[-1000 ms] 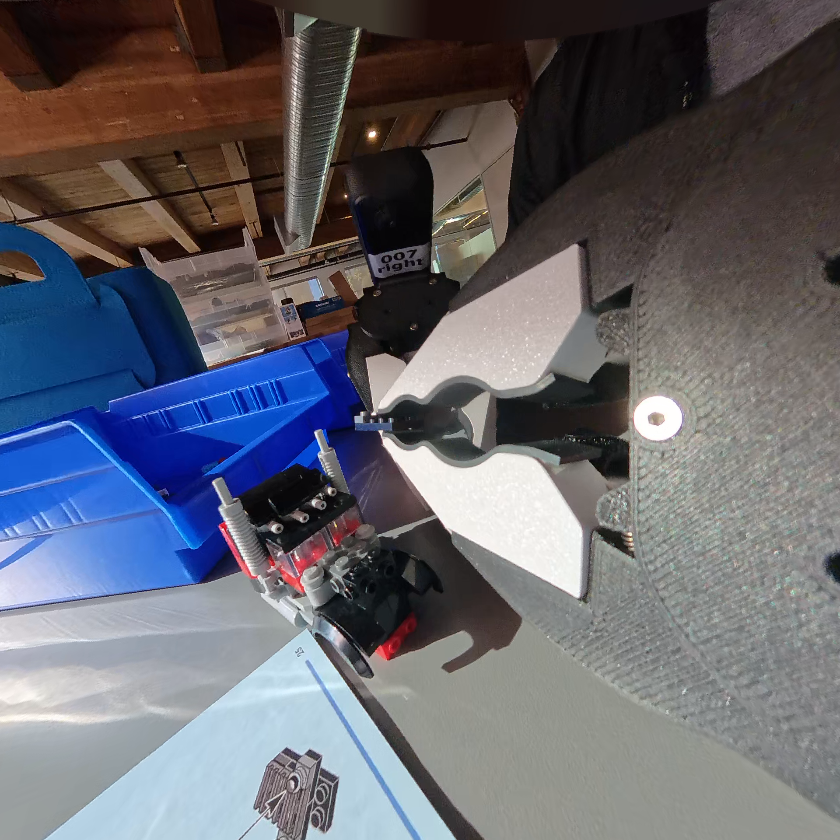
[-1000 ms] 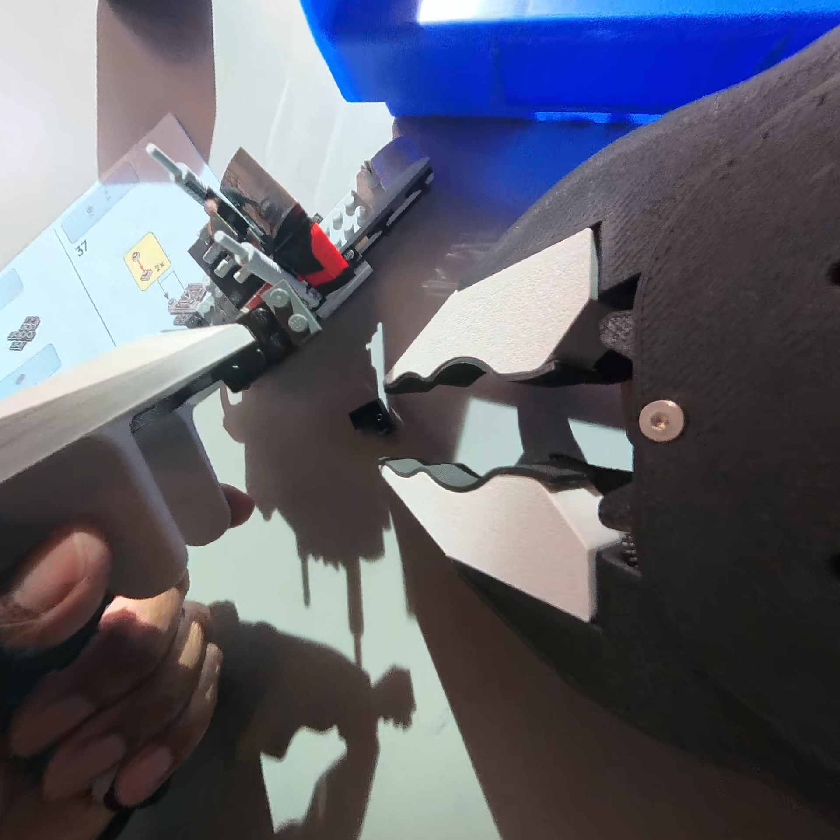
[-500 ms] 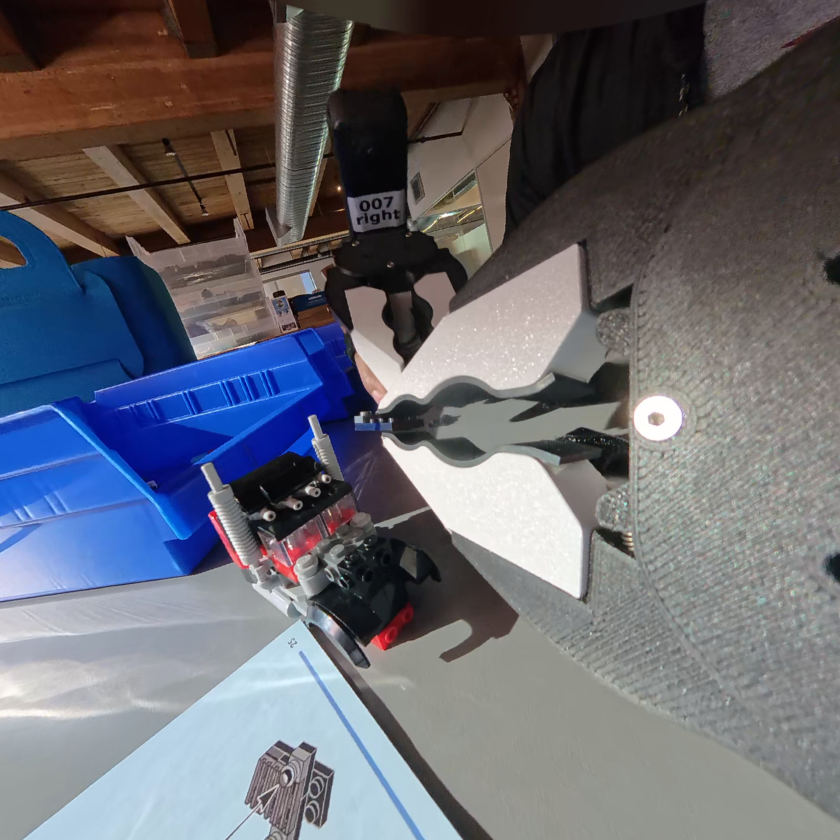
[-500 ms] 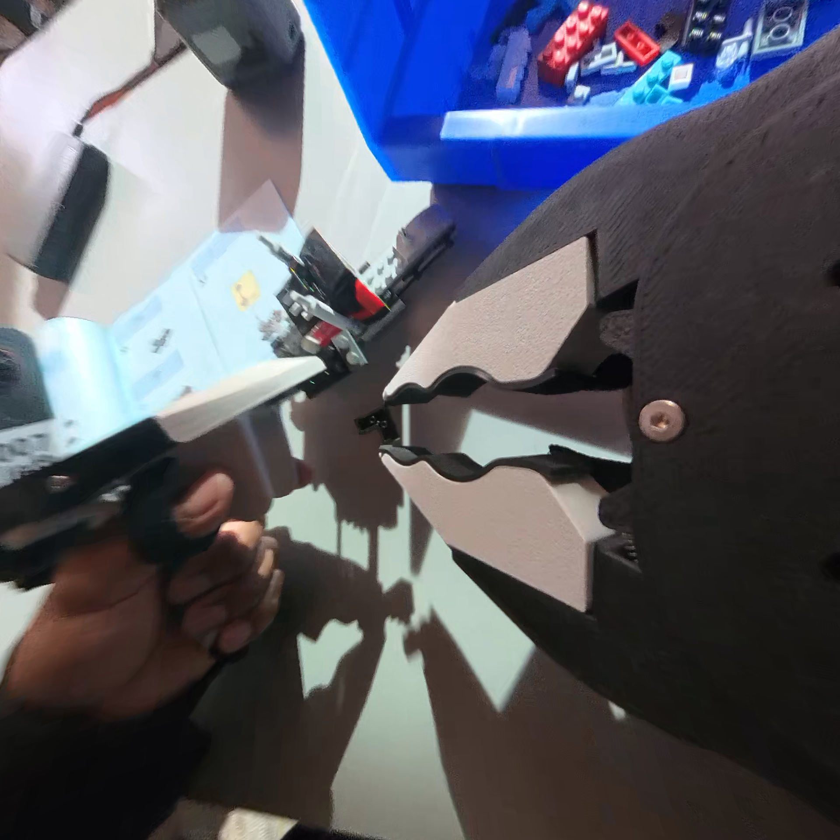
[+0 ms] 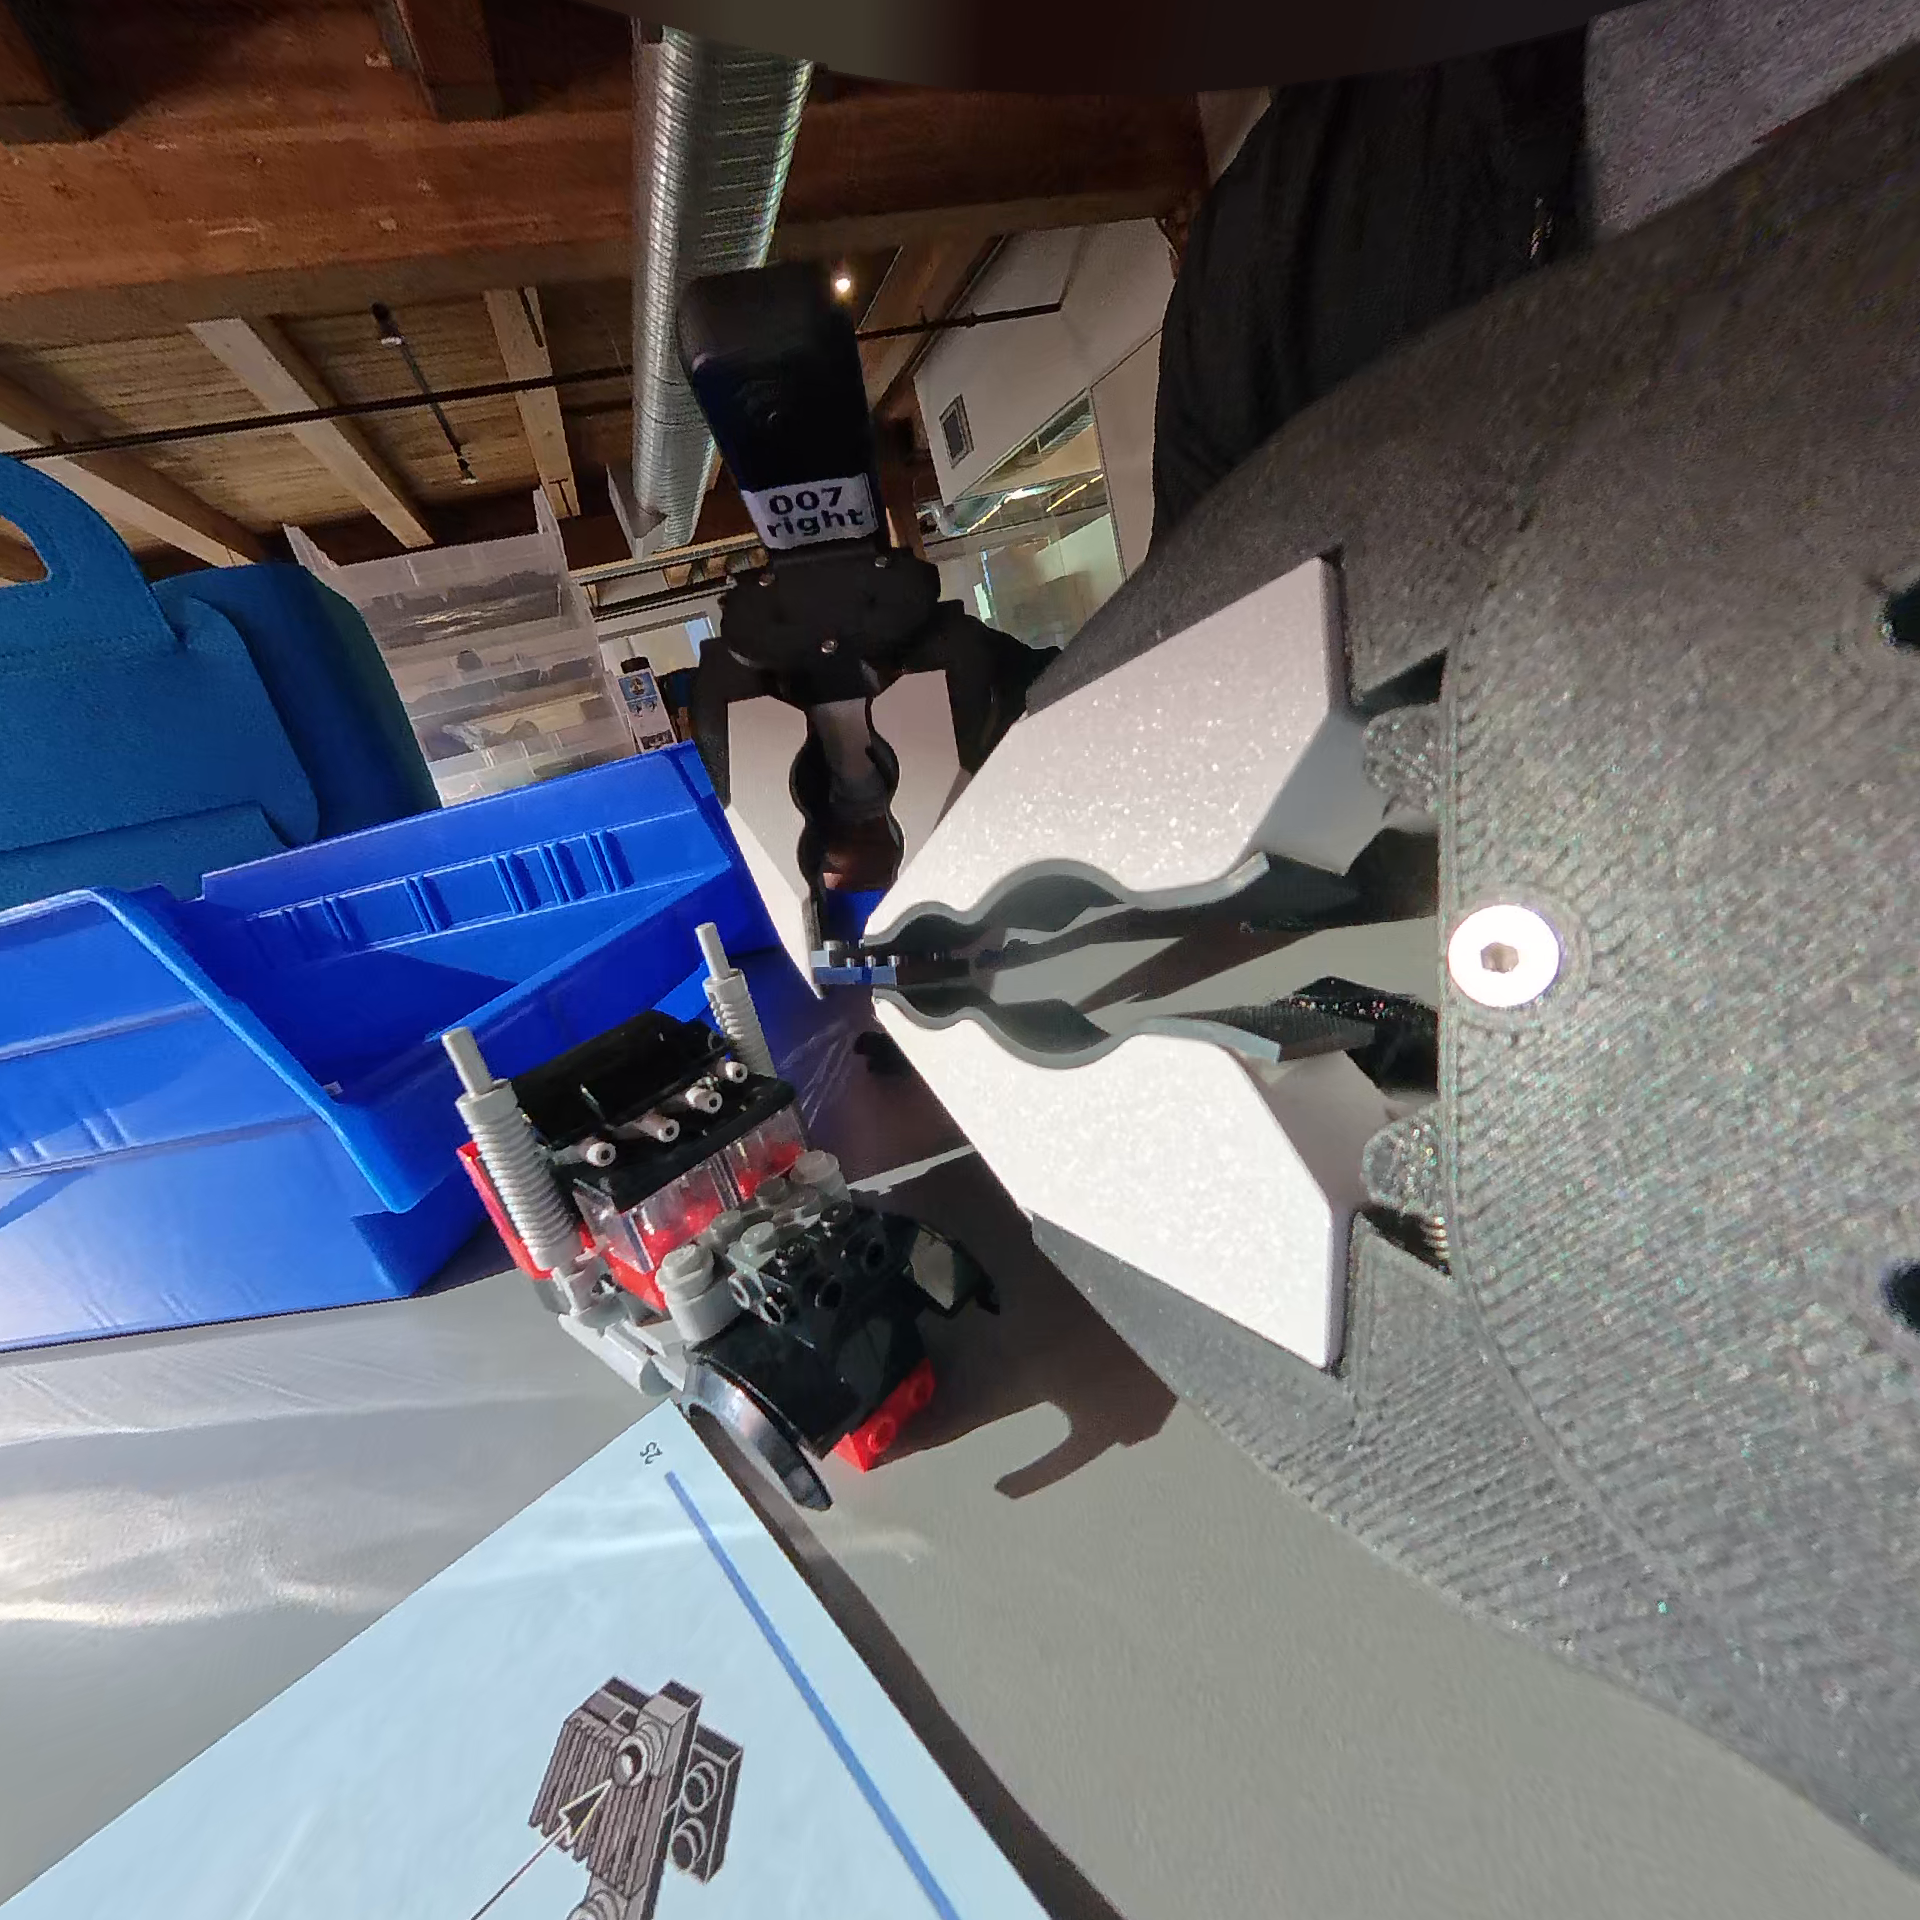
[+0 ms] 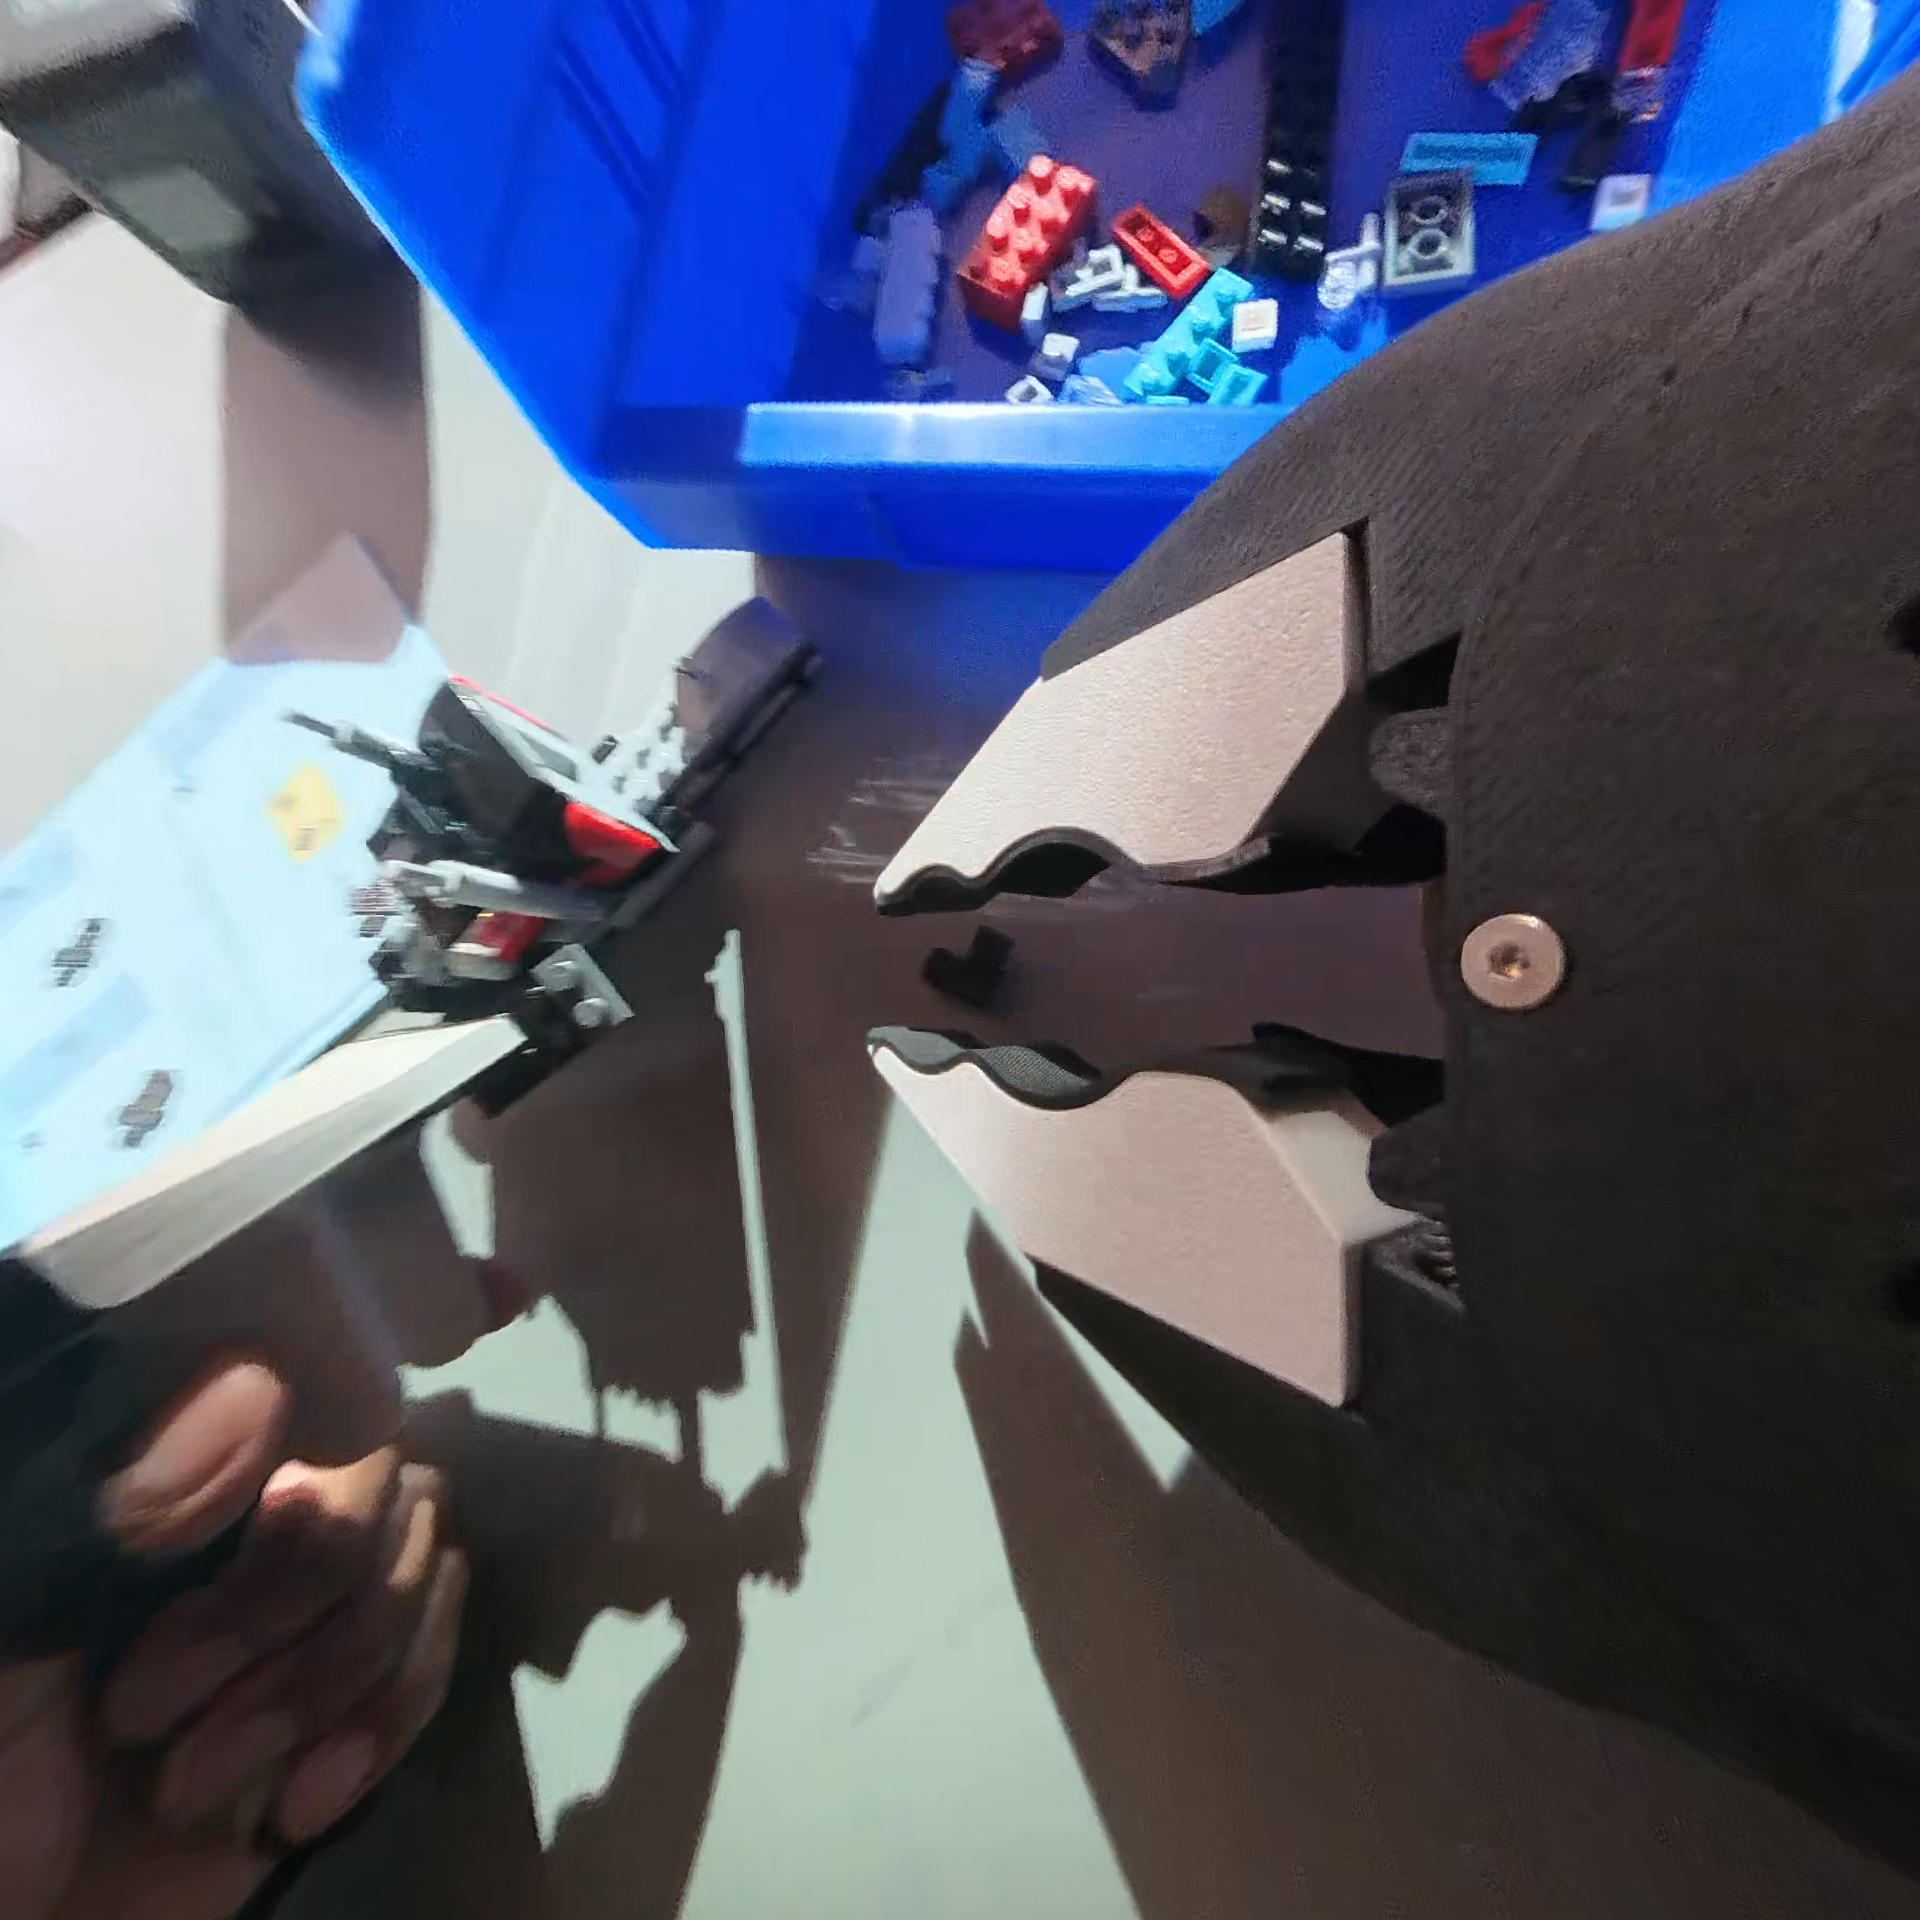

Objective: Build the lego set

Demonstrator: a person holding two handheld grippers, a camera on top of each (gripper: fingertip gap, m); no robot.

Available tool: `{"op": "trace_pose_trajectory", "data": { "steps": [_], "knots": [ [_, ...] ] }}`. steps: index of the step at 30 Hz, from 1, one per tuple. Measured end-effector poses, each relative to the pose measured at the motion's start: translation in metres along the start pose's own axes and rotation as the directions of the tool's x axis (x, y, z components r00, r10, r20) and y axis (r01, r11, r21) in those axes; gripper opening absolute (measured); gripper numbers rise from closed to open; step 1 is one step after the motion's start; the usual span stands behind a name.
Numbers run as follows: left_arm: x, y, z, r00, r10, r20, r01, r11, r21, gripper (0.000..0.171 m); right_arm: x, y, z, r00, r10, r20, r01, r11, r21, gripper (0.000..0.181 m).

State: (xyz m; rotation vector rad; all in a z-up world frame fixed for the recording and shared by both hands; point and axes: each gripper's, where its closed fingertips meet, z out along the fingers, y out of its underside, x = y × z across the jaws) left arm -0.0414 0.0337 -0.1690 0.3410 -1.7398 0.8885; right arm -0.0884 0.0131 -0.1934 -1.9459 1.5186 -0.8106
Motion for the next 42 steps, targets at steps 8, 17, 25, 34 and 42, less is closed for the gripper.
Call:
{"op": "trace_pose_trajectory", "data": {
  "steps": [8, 17, 25, 34, 42],
  "knots": [
    [0.001, 0.001, 0.0, 1.0, 0.001, -0.002, -0.001, 1.0, -0.006, 0.005, 0.008, 0.028, 0.0, 0.997, 0.073, -0.029, -0.076, 0.987, -0.141, 0.027],
    [0.0, 0.002, 0.001, 1.0, 0.003, 0.001, -0.003, 1.0, -0.012, 0.005, -0.007, -0.001, -0.001, 0.995, -0.098, 0.002, 0.098, 0.995, 0.011, 0.019],
    [0.0, 0.005, 0.002, 1.0, 0.008, 0.007, -0.008, 1.0, -0.027, 0.005, -0.014, -0.024, -0.014, 0.992, -0.121, 0.029, 0.115, 0.98, 0.165, 0.028],
    [0.0, 0.006, 0.003, 1.0, 0.008, 0.009, -0.008, 0.999, -0.035, 0.005, -0.052, 0.015, -0.001, 0.952, -0.168, 0.258, 0.176, 0.984, -0.008, 0.027],
    [0.0, 0.009, 0.004, 1.0, 0.007, 0.006, -0.007, 0.998, -0.054, 0.005, -0.064, 0.029, -0.001, 0.926, -0.218, 0.307, 0.248, 0.967, -0.062, 0.025]
  ]
}}
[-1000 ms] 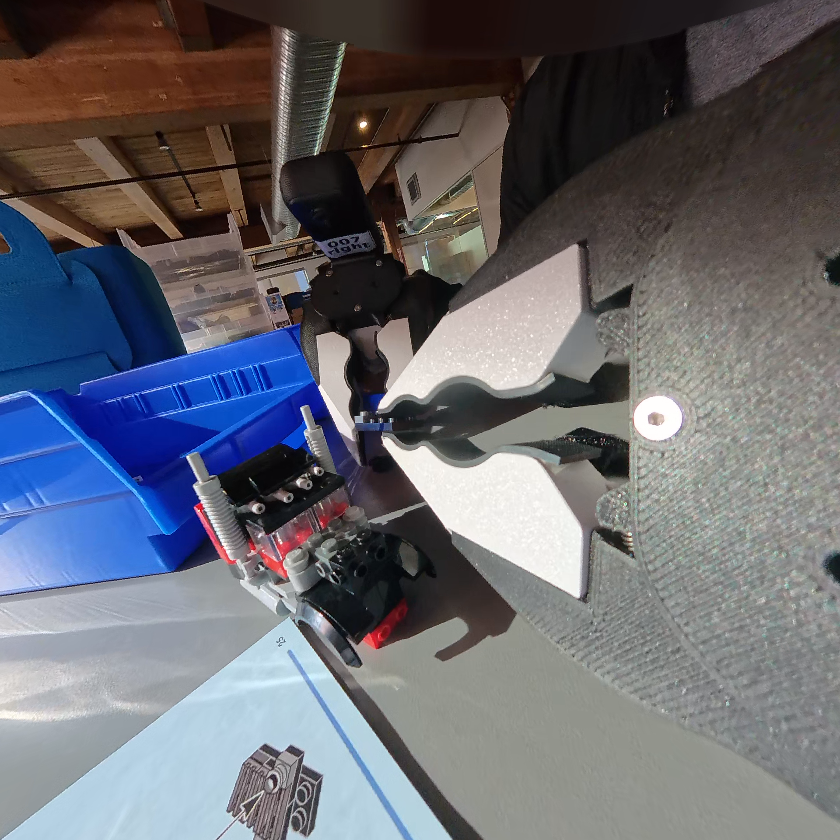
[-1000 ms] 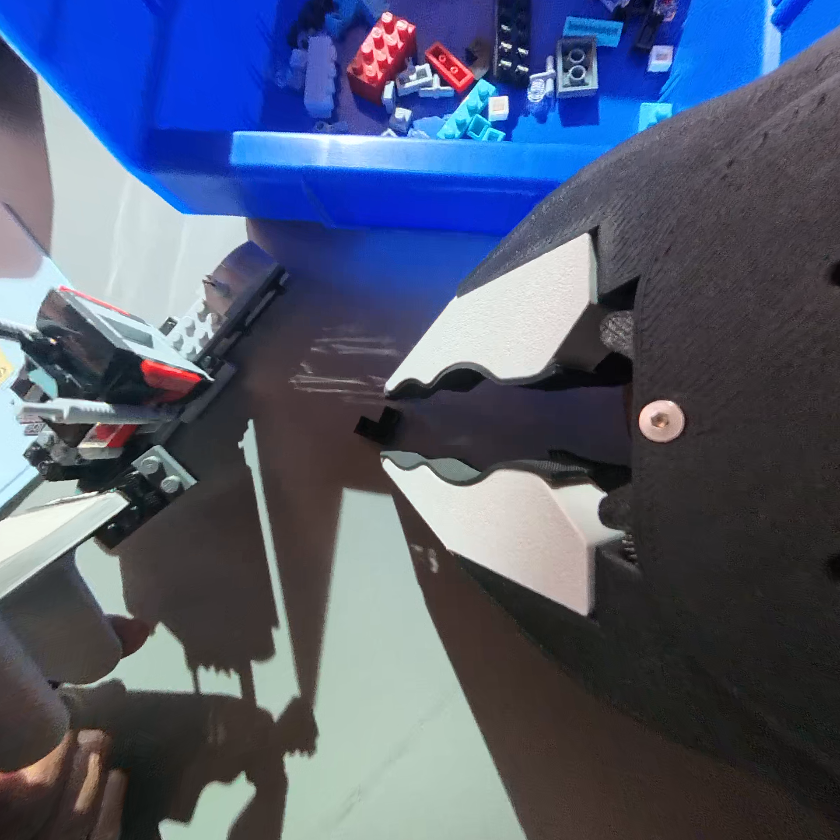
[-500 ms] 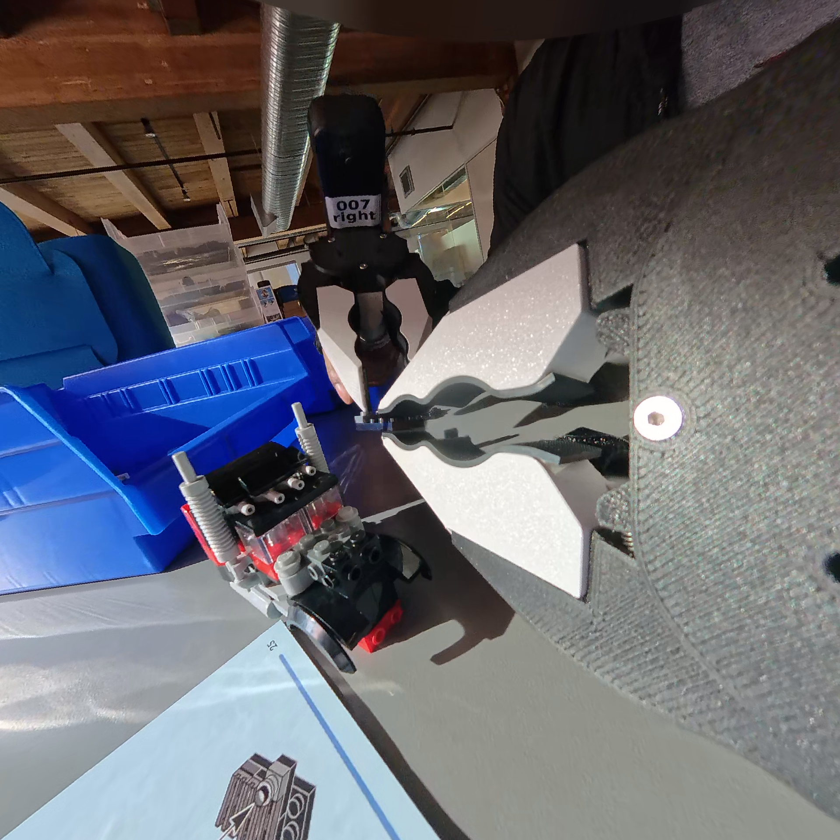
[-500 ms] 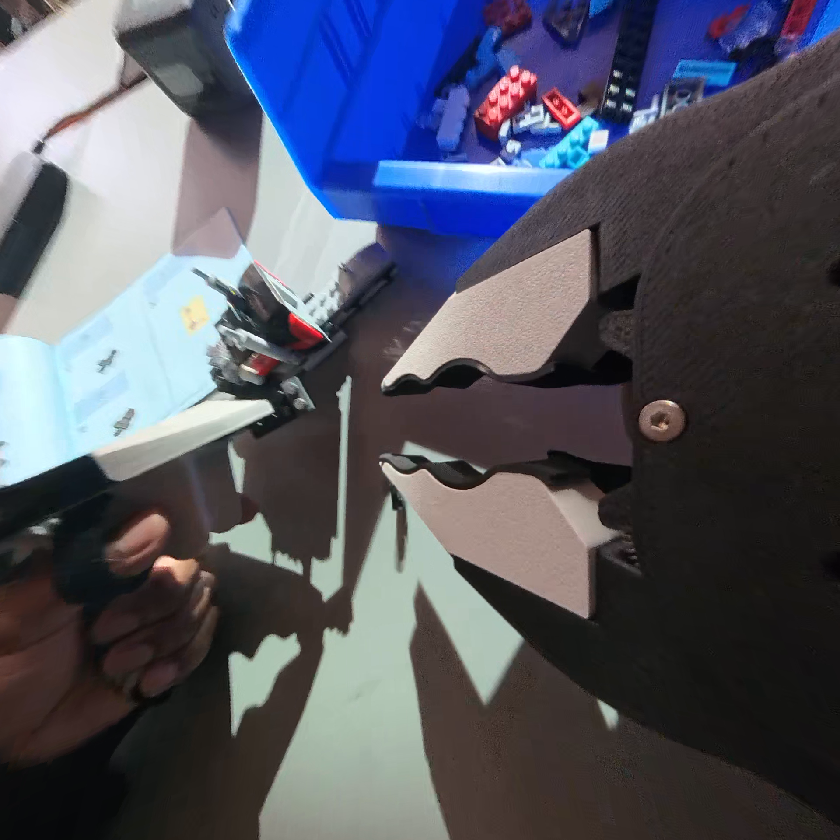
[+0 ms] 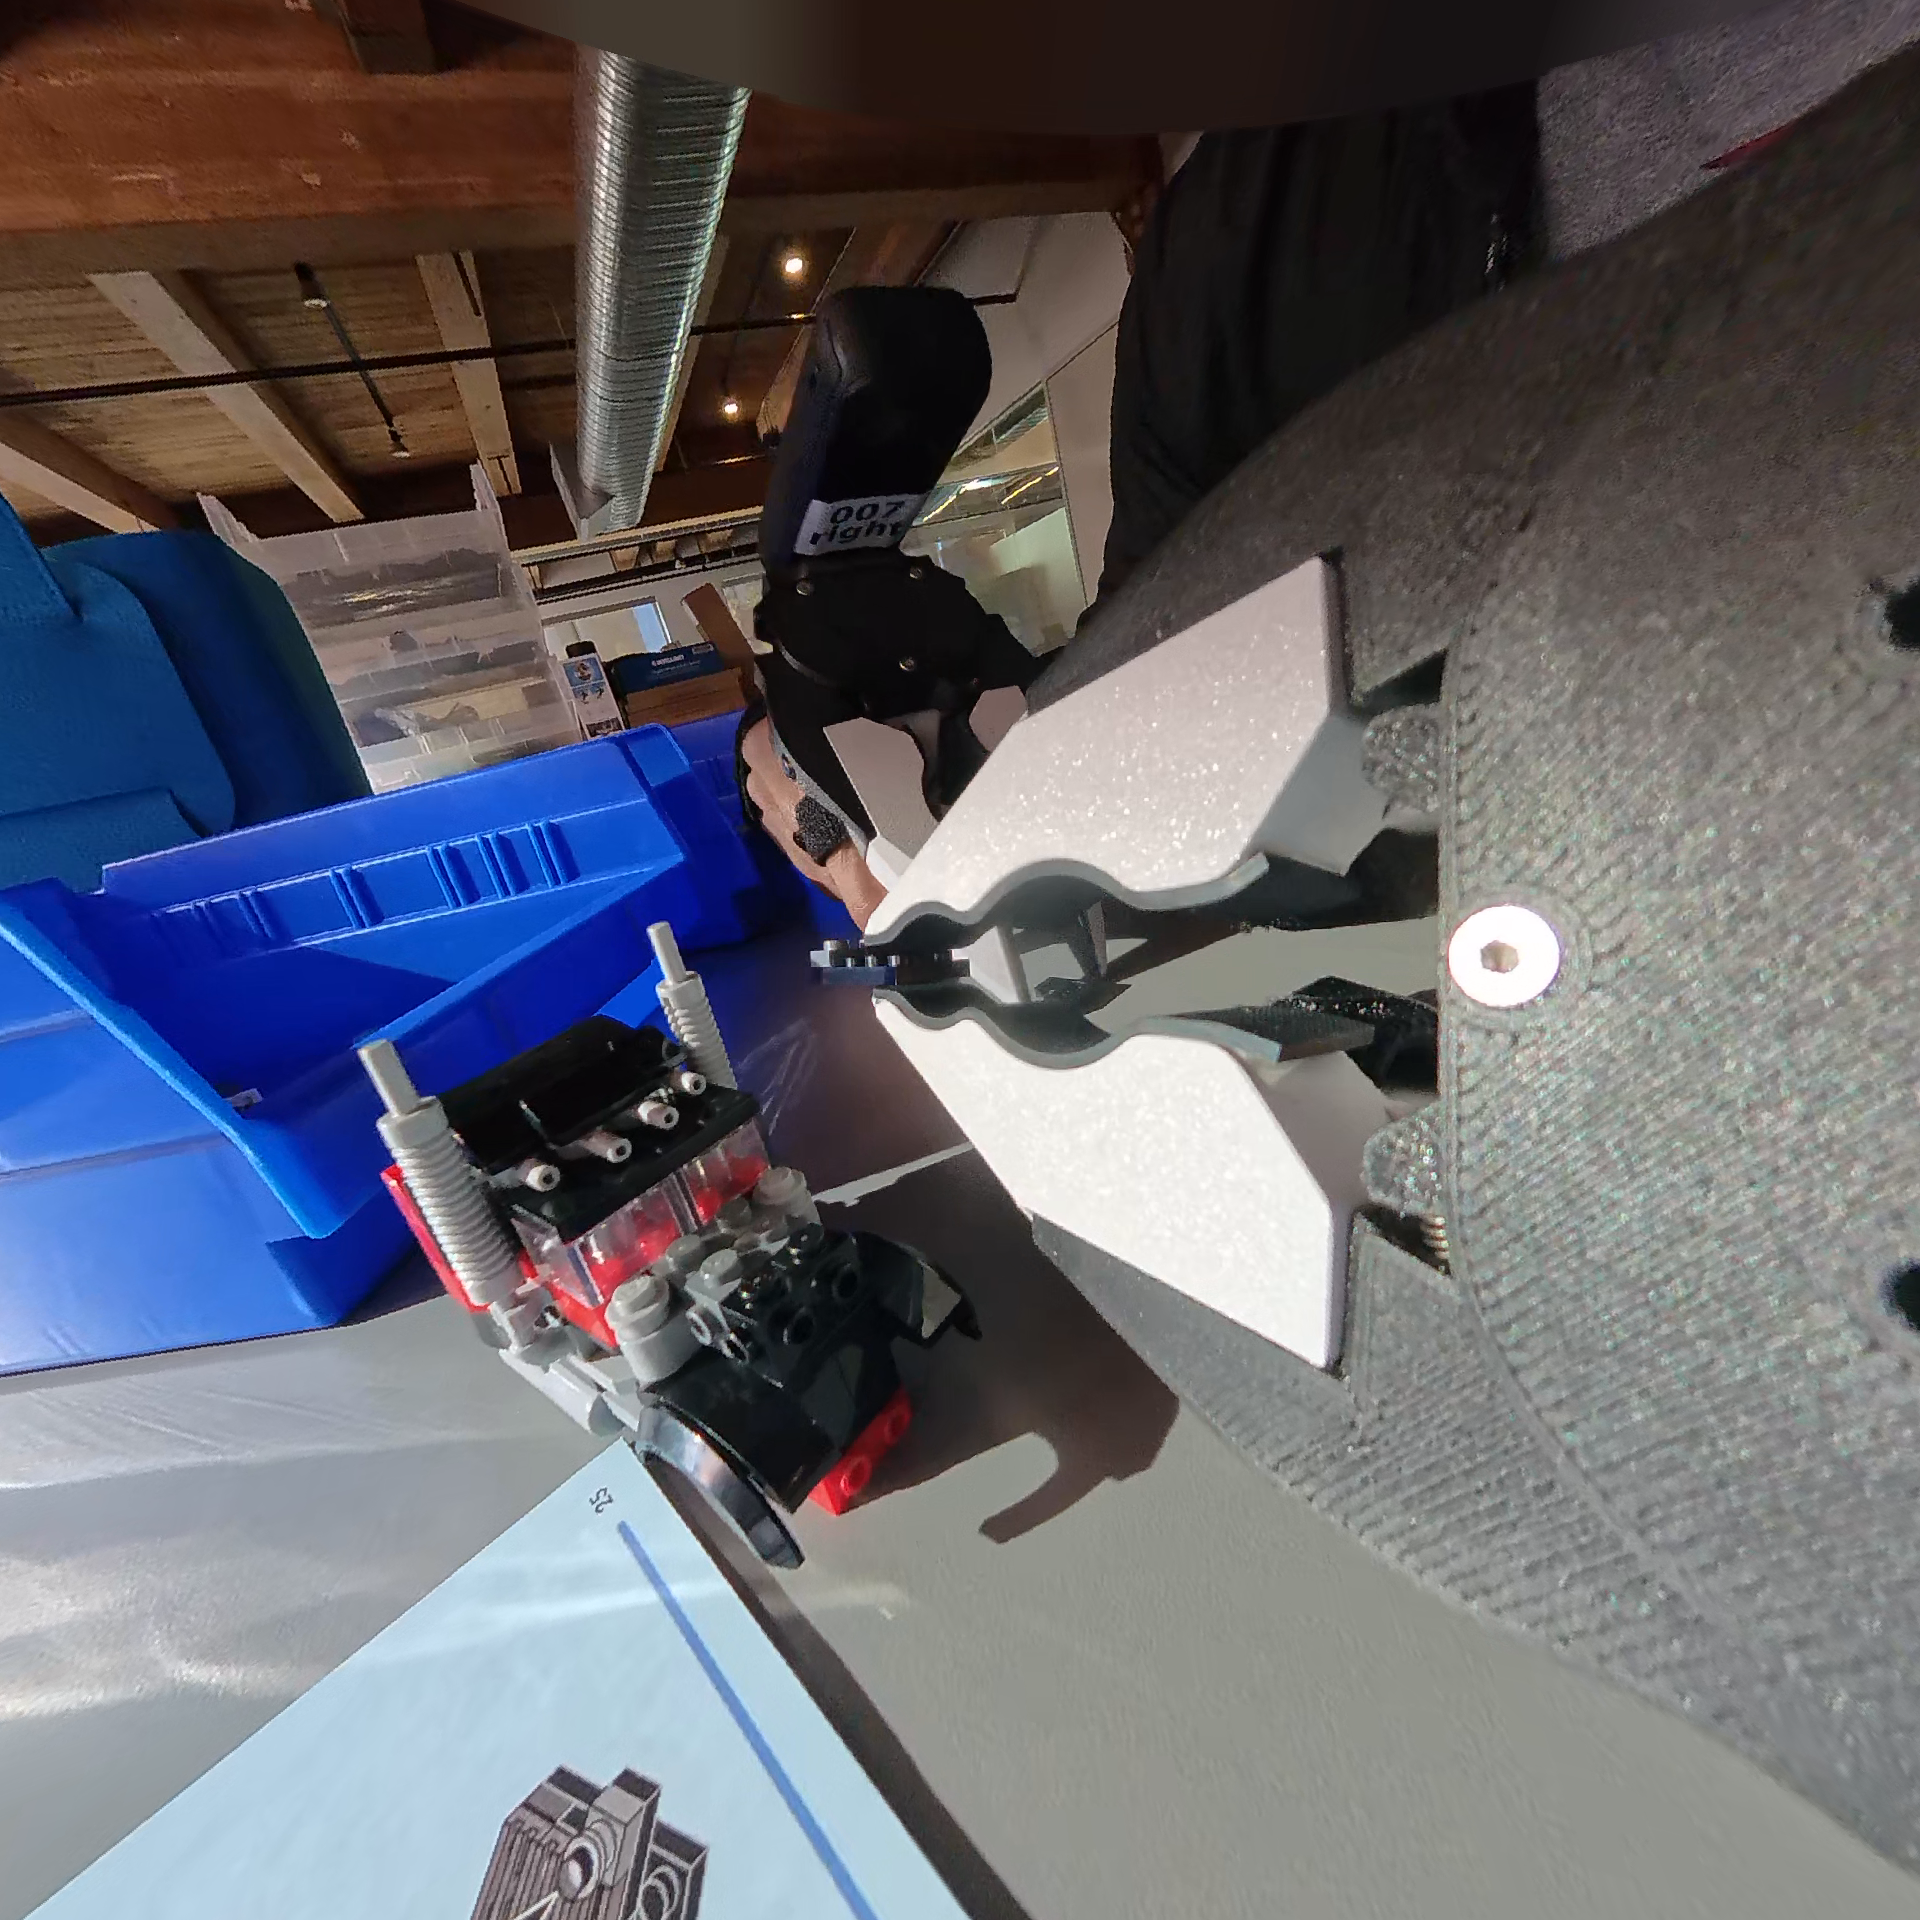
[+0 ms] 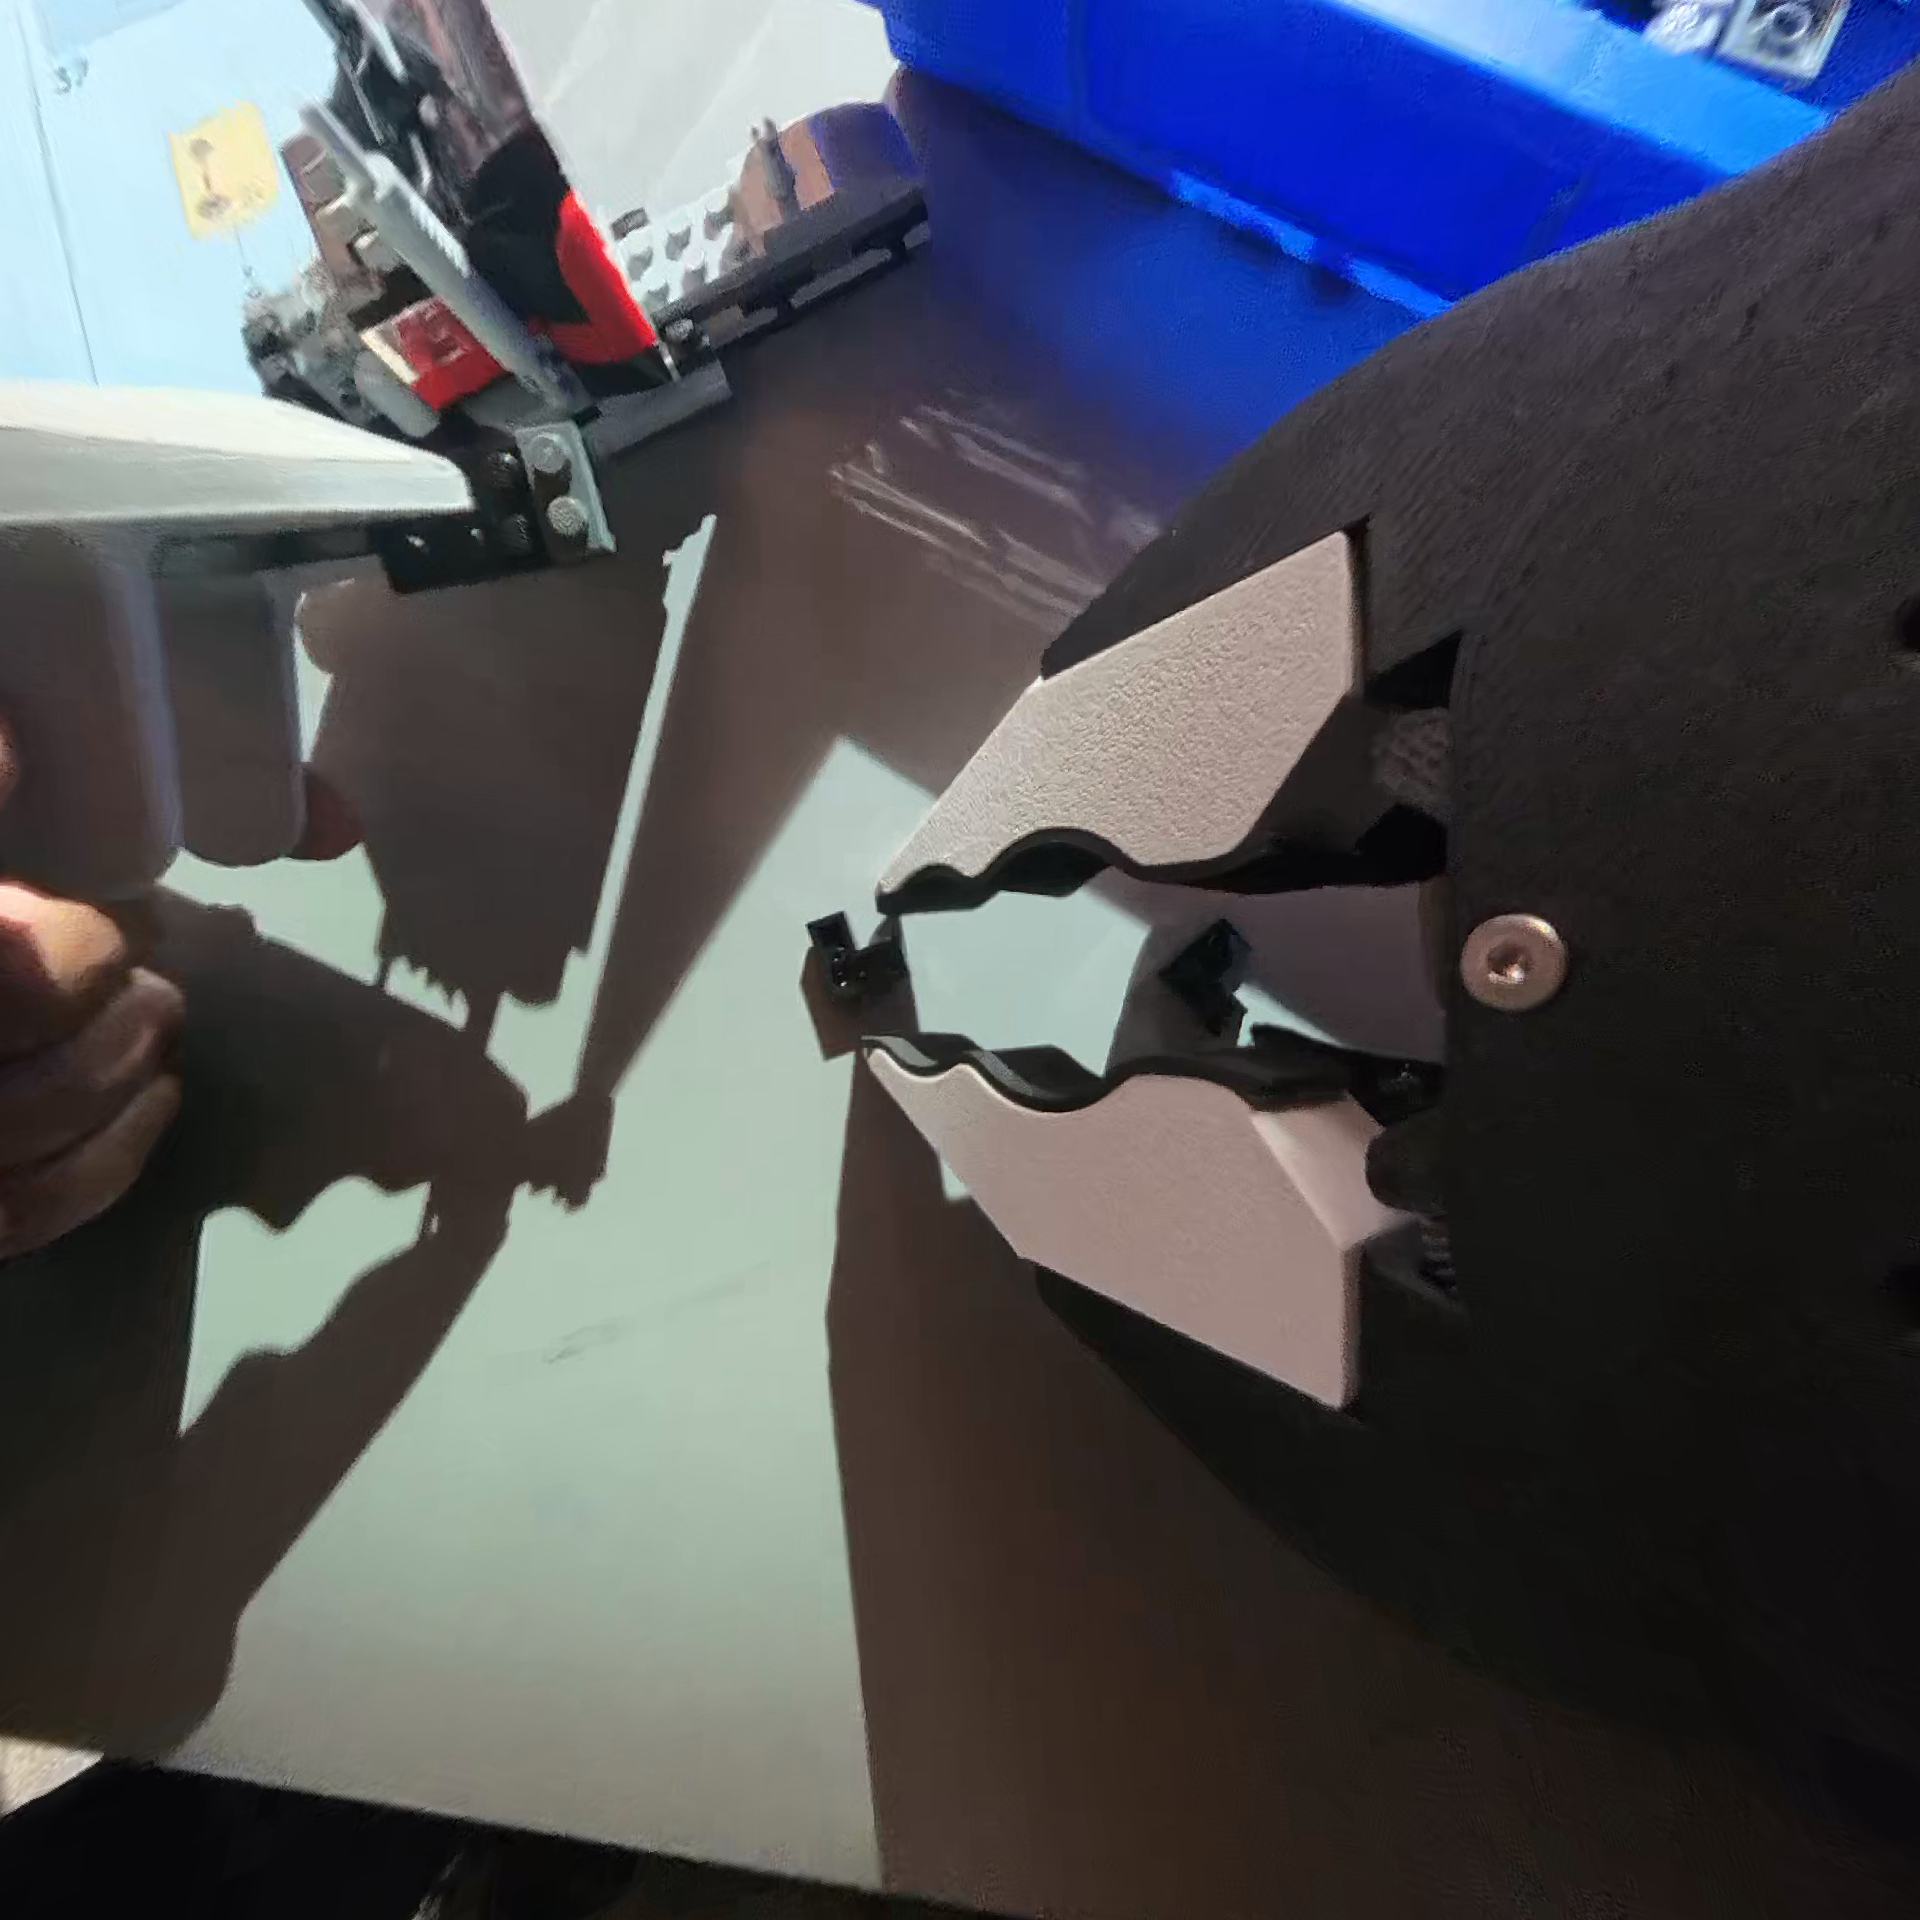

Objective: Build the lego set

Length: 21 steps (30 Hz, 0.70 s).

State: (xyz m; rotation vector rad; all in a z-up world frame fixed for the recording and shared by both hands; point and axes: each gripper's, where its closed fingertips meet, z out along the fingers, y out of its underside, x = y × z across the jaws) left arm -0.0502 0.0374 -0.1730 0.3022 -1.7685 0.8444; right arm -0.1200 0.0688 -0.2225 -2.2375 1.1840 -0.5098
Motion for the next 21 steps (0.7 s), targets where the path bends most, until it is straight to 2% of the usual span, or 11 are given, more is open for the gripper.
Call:
{"op": "trace_pose_trajectory", "data": {
  "steps": [2, 5, 9, 11, 15, 21],
  "knots": [
    [0.0, 0.001, 0.0, 1.0, -0.002, -0.002, 0.002, 1.0, -0.007, 0.005, -0.003, -0.004, 0.001, 1.0, -0.002, 0.013, 0.001, 1.0, 0.019, 0.01],
    [0.001, 0.004, 0.002, 1.0, -0.007, -0.008, 0.006, 1.0, -0.023, 0.005, -0.003, -0.009, -0.001, 1.0, -0.002, 0.02, 0.0, 0.998, 0.055, 0.01],
    [0.002, 0.006, 0.003, 1.0, -0.004, -0.011, 0.004, 1.0, -0.031, 0.005, 0.002, -0.032, -0.01, 0.985, 0.142, 0.093, -0.159, 0.966, 0.205, 0.01],
    [0.003, 0.008, 0.004, 1.0, -0.007, -0.014, 0.006, 0.999, -0.043, 0.005, 0.008, -0.041, -0.013, 0.968, 0.22, 0.12, -0.245, 0.931, 0.27, 0.01],
    [0.006, 0.015, 0.006, 1.0, 0.018, -0.02, -0.019, 0.997, -0.075, 0.005, 0.013, -0.062, -0.021, 0.894, 0.365, 0.258, -0.441, 0.817, 0.371, 0.01],
    [0.008, 0.018, 0.008, 0.999, 0.022, -0.032, -0.025, 0.996, -0.09, 0.005, 0.036, -0.06, -0.023, 0.83, 0.494, 0.26, -0.558, 0.72, 0.412, 0.009]
  ]
}}
